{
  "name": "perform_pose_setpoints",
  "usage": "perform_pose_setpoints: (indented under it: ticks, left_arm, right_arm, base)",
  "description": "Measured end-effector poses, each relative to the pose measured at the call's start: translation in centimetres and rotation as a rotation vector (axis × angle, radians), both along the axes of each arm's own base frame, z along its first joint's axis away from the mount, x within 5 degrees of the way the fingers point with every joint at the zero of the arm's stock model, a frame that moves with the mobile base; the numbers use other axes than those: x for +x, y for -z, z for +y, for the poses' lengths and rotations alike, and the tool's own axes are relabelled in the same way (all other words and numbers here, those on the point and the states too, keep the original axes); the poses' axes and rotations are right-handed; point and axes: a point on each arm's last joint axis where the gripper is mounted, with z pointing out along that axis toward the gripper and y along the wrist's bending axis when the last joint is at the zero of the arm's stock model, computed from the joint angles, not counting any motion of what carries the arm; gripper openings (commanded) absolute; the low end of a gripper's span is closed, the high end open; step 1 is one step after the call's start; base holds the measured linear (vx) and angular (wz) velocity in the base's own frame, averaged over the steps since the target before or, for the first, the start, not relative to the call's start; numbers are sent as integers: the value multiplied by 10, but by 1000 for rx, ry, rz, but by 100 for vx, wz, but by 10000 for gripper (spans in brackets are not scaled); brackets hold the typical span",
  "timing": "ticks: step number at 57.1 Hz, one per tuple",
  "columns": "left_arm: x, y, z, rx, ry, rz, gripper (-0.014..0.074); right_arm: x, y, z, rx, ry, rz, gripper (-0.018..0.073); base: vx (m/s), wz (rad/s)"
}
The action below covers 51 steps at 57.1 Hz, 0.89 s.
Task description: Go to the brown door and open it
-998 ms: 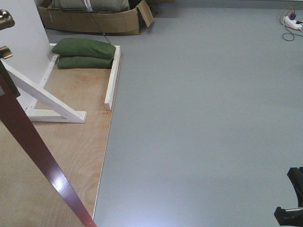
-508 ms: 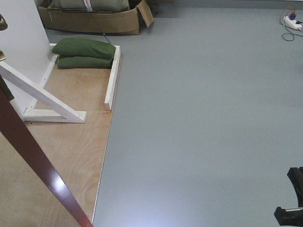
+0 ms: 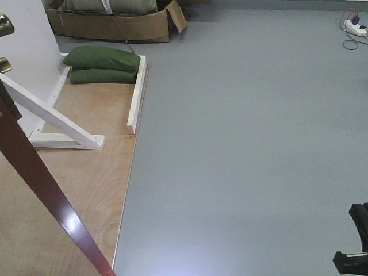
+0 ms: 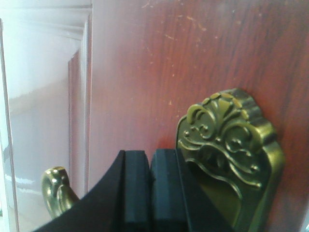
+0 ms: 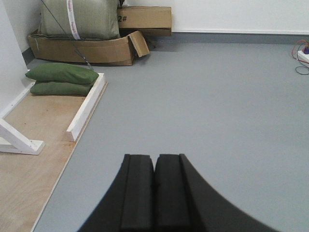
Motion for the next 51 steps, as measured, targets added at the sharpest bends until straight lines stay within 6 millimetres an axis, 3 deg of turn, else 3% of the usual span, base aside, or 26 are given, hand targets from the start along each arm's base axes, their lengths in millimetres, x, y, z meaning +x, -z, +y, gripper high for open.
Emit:
perform_pose_setpoints:
  ticks: [51]
  left_arm:
    - [0, 4, -8, 11, 87, 54, -6]
  right_arm:
    - [0, 0, 0, 0, 0, 0, 0]
  base:
    - [0, 0]
